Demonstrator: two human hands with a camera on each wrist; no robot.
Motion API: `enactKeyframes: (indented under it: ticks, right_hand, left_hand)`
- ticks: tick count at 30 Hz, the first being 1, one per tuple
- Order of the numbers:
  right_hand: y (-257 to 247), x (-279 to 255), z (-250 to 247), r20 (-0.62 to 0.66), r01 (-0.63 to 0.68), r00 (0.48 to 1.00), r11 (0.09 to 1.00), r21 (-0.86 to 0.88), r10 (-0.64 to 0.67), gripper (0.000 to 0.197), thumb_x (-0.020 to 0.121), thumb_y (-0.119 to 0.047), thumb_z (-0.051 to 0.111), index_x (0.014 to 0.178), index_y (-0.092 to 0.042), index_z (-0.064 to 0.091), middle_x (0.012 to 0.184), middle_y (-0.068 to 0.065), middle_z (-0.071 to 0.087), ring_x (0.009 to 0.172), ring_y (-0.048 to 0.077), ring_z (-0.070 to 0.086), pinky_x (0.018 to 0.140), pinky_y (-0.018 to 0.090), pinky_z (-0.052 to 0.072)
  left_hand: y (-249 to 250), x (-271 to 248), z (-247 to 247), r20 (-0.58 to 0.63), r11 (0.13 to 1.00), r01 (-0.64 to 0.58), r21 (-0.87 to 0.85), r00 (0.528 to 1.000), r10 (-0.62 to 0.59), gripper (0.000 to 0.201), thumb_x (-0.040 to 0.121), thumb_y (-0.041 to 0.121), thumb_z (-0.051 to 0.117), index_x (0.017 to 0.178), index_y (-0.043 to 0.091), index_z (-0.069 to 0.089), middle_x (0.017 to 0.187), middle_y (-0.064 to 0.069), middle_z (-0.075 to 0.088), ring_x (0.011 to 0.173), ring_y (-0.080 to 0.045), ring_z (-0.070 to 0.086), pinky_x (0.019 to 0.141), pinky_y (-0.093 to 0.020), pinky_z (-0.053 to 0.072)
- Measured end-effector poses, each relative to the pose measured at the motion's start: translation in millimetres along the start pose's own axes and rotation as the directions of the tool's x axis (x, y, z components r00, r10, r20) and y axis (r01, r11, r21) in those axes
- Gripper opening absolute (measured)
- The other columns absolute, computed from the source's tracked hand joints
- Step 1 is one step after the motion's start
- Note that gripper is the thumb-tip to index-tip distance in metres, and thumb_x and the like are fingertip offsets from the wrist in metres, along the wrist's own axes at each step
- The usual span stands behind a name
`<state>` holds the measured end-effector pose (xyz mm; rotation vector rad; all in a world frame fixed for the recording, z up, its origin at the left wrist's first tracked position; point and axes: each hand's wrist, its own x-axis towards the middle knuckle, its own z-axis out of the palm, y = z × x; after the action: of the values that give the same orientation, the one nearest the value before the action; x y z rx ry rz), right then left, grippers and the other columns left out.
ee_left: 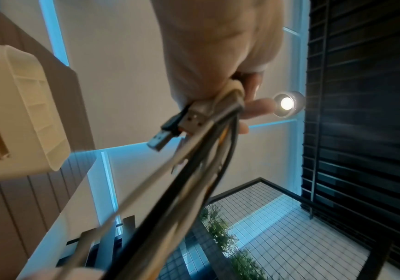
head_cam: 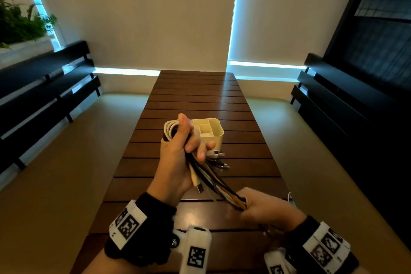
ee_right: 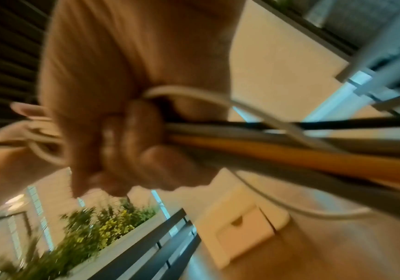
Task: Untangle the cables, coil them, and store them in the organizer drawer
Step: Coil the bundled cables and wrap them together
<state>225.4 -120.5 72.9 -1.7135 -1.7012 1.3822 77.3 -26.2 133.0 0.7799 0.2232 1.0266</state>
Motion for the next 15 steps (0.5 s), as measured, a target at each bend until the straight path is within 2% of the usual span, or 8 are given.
enactKeyframes:
  ticks: [1,3,4,6,8,10,13,15]
  right_hand:
    - [-5,-1,-6,-0.096,-0.026,0.995,0.989,-0.145,0.012,0.028,0.088,-0.025,0.058,0.062,-0.031,0.049,0.057,-0.011,0.050,0.049,-0.003,0.046,0.052,0.010,0.037]
    - [-20,-6,-22,-0.286,-0.125,0.958,0.845,-0.520,-0.035,0.032,0.090,-0.022,0.053,0.063,-0.033,0.040,0.062,-0.012,0.046,0.054,-0.002,0.045,0.054,0.009,0.038]
    - [-27,-9,-31,-0.359,-0.162,0.928,0.765,-0.624,-0.097,0.035,0.090,-0.021,0.052,0.062,-0.033,0.036,0.062,-0.013,0.044,0.056,-0.001,0.043,0.055,0.011,0.038]
    - [-37,-11,-42,-0.449,-0.173,0.849,0.655,-0.735,-0.279,0.036,0.091,-0.033,0.052,0.060,-0.030,0.033,0.055,-0.015,0.039,0.050,-0.001,0.037,0.051,0.013,0.034]
    - [-40,-9,-45,-0.439,-0.113,0.754,0.562,-0.820,-0.489,0.036,0.089,-0.044,0.048,0.060,-0.027,0.036,0.048,-0.015,0.035,0.040,0.000,0.027,0.043,0.010,0.020]
    - [-45,-7,-44,-0.390,-0.065,0.662,0.470,-0.880,-0.640,0.034,0.087,-0.040,0.043,0.058,-0.022,0.044,0.042,-0.011,0.040,0.035,0.004,0.024,0.042,0.009,0.010]
    - [-50,-1,-37,-0.334,-0.073,0.615,0.370,-0.926,-0.714,0.032,0.085,-0.033,0.040,0.059,-0.017,0.049,0.041,-0.006,0.049,0.030,0.010,0.037,0.040,0.017,0.017]
    - [-52,4,-34,-0.282,-0.070,0.615,0.305,-0.950,-0.737,0.022,0.084,-0.029,0.044,0.065,-0.018,0.050,0.042,-0.005,0.050,0.030,0.012,0.041,0.039,0.018,0.021]
  left_hand:
    - [3,2,-3,0.003,0.998,0.059,-0.025,0.998,-0.059,0.029,0.084,0.040,0.047,0.069,0.016,0.051,0.041,0.007,0.032,0.031,-0.007,0.034,0.051,-0.024,0.050]
    - [9,7,-10,0.010,0.977,0.208,-0.054,0.978,-0.208,0.030,0.084,0.040,0.050,0.069,0.015,0.052,0.041,0.007,0.031,0.029,-0.005,0.031,0.044,-0.020,0.045]
    - [11,9,-13,0.013,0.958,0.283,-0.048,0.959,-0.283,0.029,0.083,0.040,0.052,0.069,0.014,0.052,0.040,0.006,0.032,0.027,-0.004,0.030,0.041,-0.019,0.044]
    - [11,12,-16,0.013,0.912,0.411,0.004,0.912,-0.411,0.027,0.081,0.038,0.056,0.070,0.014,0.053,0.039,0.006,0.032,0.026,-0.003,0.031,0.038,-0.018,0.044]
    - [10,13,-16,0.008,0.865,0.498,0.063,0.866,-0.499,0.025,0.079,0.035,0.058,0.070,0.012,0.054,0.039,0.006,0.034,0.025,-0.003,0.032,0.036,-0.019,0.044]
    - [9,13,-15,-0.001,0.824,0.553,0.123,0.831,-0.557,0.024,0.078,0.033,0.059,0.071,0.011,0.054,0.040,0.005,0.036,0.025,-0.003,0.032,0.035,-0.018,0.044]
    - [7,14,-14,-0.045,0.761,0.591,0.265,0.796,-0.603,0.024,0.075,0.032,0.062,0.073,0.011,0.052,0.042,0.003,0.039,0.025,-0.003,0.032,0.035,-0.018,0.044]
    - [2,14,-14,-0.067,0.716,0.605,0.349,0.778,-0.625,0.024,0.077,0.032,0.062,0.073,0.010,0.054,0.045,0.002,0.043,0.026,-0.003,0.035,0.037,-0.018,0.045]
